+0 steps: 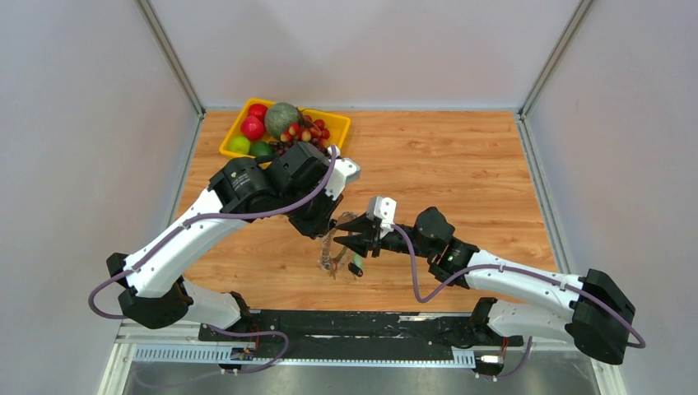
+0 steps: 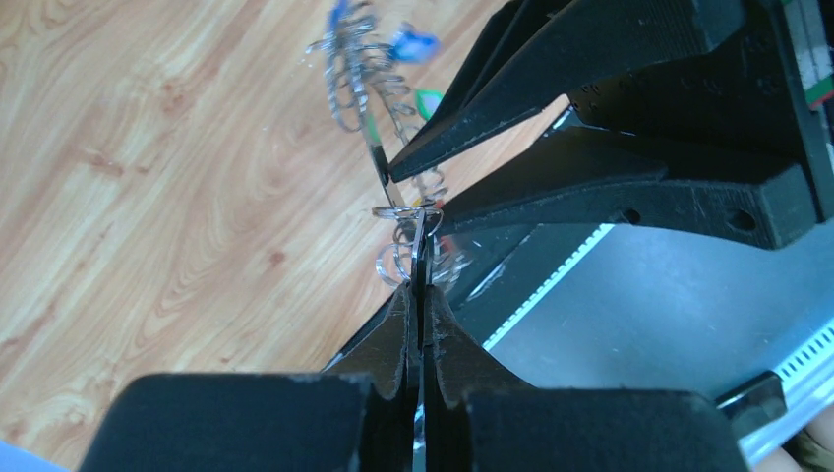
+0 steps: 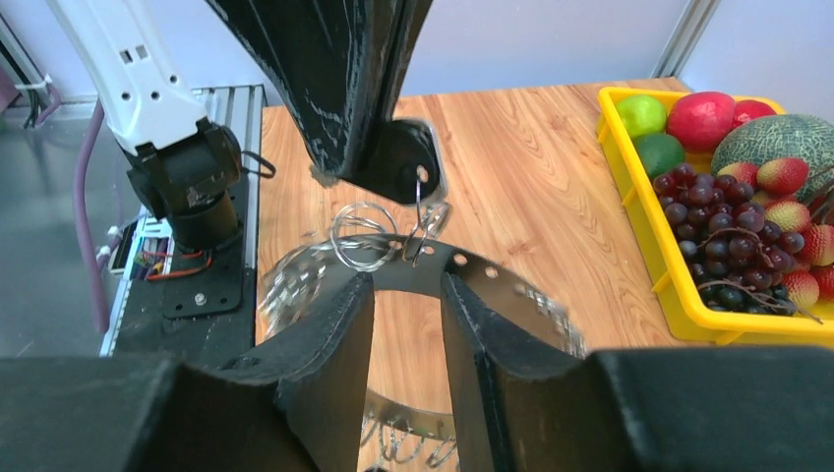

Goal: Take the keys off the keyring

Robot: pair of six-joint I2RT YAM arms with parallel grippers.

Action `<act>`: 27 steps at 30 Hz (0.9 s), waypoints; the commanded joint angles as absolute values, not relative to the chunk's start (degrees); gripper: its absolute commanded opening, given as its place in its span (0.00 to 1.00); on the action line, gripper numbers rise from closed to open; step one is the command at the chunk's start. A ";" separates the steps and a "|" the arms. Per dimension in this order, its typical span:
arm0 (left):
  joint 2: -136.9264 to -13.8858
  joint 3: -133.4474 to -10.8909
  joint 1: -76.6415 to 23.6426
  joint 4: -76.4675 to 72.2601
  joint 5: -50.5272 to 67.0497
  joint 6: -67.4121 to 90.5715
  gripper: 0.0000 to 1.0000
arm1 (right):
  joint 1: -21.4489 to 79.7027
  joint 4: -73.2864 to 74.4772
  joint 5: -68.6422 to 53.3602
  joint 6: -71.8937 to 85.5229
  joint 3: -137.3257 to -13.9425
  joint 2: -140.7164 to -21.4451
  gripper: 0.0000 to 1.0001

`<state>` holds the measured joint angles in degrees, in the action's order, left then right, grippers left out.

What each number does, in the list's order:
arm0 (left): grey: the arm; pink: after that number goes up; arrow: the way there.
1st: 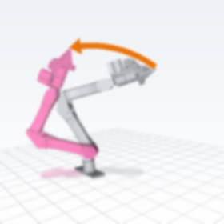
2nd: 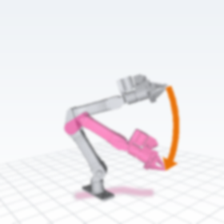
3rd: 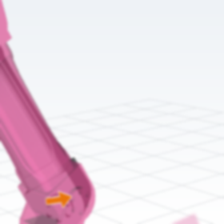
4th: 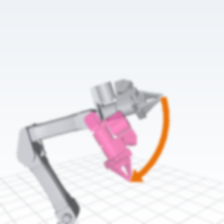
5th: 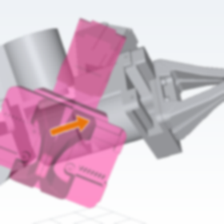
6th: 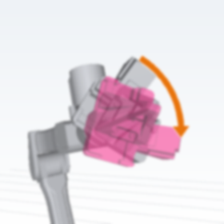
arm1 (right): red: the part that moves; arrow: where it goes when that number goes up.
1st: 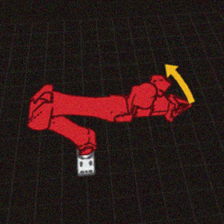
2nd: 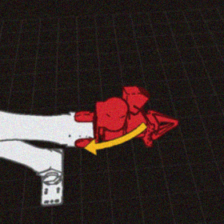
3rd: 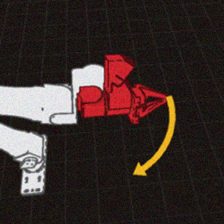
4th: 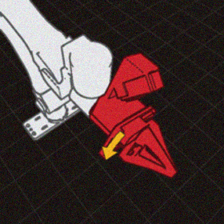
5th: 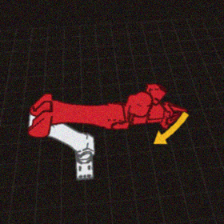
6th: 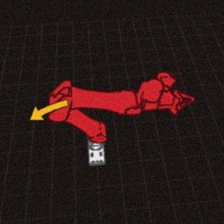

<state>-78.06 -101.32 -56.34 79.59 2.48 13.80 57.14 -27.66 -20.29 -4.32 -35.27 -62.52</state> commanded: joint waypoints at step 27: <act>-76.28 -100.54 -56.44 74.22 9.39 18.94 0.00 | 57.30 -31.30 -21.53 -1.98 -34.73 -56.05 0.29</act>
